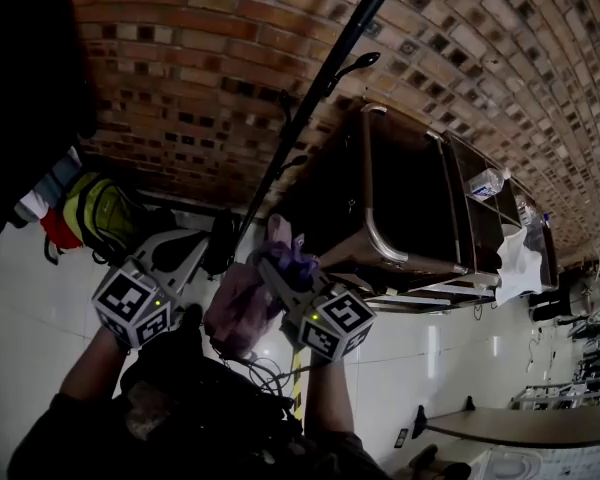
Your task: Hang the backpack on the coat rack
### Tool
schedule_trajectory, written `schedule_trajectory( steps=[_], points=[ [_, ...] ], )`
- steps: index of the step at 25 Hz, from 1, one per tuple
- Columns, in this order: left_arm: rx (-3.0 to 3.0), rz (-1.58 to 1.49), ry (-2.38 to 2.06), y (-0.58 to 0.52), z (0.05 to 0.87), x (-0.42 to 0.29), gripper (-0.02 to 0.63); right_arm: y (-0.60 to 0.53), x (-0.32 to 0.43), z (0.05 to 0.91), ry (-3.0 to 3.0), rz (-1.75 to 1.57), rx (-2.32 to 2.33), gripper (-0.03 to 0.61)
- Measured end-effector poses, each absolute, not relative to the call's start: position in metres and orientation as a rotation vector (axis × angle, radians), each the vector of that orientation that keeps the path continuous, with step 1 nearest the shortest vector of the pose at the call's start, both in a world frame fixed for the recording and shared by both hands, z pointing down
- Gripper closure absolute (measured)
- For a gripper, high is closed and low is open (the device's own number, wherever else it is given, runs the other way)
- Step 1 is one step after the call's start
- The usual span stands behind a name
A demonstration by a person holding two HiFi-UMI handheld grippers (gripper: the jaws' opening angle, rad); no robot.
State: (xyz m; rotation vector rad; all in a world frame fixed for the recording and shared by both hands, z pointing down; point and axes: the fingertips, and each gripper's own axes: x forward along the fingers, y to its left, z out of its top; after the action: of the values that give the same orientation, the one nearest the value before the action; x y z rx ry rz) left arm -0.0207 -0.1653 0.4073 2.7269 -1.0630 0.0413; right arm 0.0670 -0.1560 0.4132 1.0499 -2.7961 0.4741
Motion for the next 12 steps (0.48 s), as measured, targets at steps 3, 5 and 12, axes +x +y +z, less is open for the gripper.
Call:
schedule_trajectory(
  steps=[3,5,12],
  points=[
    [2.72,0.033,-1.04,-0.201,0.405,-0.02,0.572,-0.19,0.072,0.413,-2.766,0.492,1.101,0.569],
    [2.724,0.034,-1.017,-0.221,0.403,-0.018,0.572,-0.211,0.077,0.412,-2.743,0.497,1.138,0.569],
    [2.746,0.037,-0.963,-0.279,0.401,-0.015,0.572,-0.276,0.097,0.402,-2.693,0.452,1.258,0.569]
  ],
)
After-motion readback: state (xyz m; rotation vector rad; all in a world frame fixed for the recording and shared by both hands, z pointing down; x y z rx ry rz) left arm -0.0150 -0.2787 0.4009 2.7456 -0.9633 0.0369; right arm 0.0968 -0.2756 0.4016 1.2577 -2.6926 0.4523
